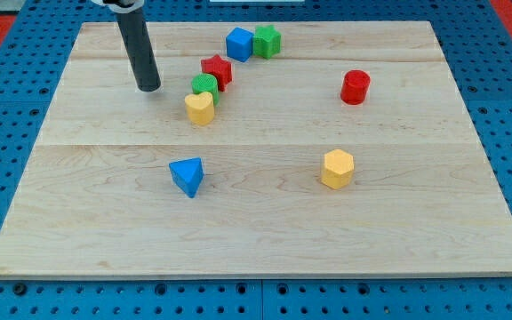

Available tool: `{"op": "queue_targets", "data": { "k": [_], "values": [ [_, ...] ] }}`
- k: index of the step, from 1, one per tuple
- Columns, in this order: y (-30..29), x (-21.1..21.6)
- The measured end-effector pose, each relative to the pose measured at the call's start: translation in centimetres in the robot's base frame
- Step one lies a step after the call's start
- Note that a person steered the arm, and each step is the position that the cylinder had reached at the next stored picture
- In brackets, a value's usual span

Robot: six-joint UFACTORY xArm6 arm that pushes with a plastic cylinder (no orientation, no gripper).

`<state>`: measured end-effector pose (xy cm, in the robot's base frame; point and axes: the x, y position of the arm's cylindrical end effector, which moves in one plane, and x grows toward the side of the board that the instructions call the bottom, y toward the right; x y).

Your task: Push the yellow heart towards the center of the board

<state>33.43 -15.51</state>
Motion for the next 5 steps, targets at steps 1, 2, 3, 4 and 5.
{"op": "queue_targets", "data": {
  "k": [1, 2, 3, 4, 5],
  "values": [
    [0.7, 0.1],
    [0.7, 3.9],
    [0.7, 7.2],
    [0.6, 6.1],
    [1.0, 4.3]
  ]
}}
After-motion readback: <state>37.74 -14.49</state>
